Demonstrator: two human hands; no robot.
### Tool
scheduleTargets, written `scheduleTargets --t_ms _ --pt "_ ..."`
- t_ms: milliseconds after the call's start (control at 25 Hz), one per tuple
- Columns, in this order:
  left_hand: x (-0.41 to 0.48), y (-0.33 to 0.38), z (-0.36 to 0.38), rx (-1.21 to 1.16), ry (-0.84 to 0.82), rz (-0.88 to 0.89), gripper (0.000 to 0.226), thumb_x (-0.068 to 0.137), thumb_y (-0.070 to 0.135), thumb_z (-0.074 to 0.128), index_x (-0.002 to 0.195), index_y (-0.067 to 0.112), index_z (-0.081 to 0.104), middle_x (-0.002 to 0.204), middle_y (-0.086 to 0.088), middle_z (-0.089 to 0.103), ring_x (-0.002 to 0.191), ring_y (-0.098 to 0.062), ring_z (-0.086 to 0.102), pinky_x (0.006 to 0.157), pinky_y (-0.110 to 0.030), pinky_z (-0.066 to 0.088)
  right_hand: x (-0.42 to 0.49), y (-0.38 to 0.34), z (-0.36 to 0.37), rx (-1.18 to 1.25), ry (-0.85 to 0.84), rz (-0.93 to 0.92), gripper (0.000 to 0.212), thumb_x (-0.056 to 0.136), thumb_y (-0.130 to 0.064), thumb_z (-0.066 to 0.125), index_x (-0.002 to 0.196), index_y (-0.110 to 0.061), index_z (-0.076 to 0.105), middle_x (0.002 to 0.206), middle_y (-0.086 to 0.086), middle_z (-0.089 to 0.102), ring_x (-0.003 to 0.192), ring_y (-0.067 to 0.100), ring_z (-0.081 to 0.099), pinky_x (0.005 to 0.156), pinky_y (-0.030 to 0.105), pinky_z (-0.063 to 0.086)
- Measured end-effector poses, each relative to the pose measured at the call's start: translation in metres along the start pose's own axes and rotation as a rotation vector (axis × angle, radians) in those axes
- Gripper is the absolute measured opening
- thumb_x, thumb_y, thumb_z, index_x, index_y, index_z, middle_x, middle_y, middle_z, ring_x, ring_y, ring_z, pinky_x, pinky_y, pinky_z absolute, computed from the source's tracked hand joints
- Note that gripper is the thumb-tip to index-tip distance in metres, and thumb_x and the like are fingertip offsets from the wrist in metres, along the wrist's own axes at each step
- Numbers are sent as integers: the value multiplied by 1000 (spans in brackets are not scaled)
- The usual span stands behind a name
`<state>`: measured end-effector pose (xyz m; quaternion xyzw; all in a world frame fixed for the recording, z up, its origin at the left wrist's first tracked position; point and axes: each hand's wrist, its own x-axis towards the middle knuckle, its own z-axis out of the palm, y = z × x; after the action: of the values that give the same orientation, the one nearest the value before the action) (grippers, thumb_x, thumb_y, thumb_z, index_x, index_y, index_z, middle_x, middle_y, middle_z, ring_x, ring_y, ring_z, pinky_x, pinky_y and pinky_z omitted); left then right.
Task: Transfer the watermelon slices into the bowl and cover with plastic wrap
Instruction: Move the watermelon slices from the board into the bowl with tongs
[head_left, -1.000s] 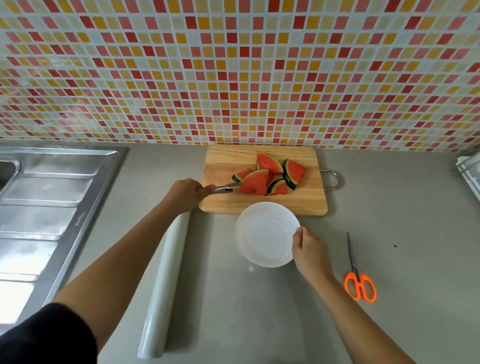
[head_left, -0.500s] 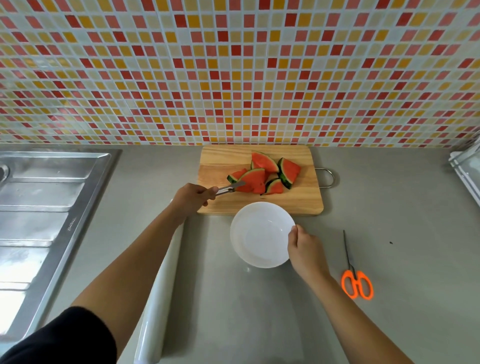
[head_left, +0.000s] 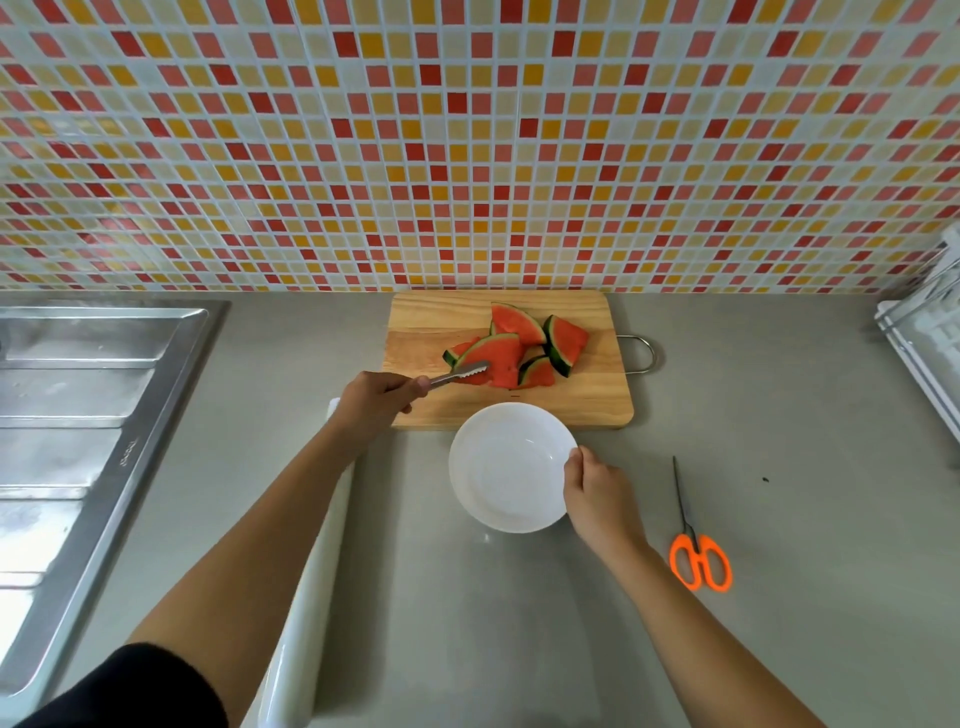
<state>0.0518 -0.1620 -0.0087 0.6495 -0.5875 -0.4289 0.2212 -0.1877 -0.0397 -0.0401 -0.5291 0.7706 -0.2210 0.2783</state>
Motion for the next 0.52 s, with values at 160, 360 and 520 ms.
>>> scheduleTargets --t_ms 160,360,520 --pt "-26 0 -28 87 -172 81 18 82 44 65 75 30 74 73 3 66 68 -11 55 62 -21 42 0 1 2 43 5 17 33 98 -27 29 73 -12 46 57 2 47 61 25 50 53 32 33" --pt "-47 10 -4 633 -208 314 34 84 48 60 95 20 76 94 4 73 77 -8 59 70 -18 41 0 0 1 49 10 21 33 98 -27 29 78 -9 49 68 15 57 70 32 55 59 35 38" --pt "-49 25 12 792 -183 257 49 86 59 50 101 17 72 96 1 73 80 -15 63 72 -26 51 -1 -2 1 24 23 0 31 98 -25 31 75 -10 46 69 18 59 70 35 55 57 33 32"
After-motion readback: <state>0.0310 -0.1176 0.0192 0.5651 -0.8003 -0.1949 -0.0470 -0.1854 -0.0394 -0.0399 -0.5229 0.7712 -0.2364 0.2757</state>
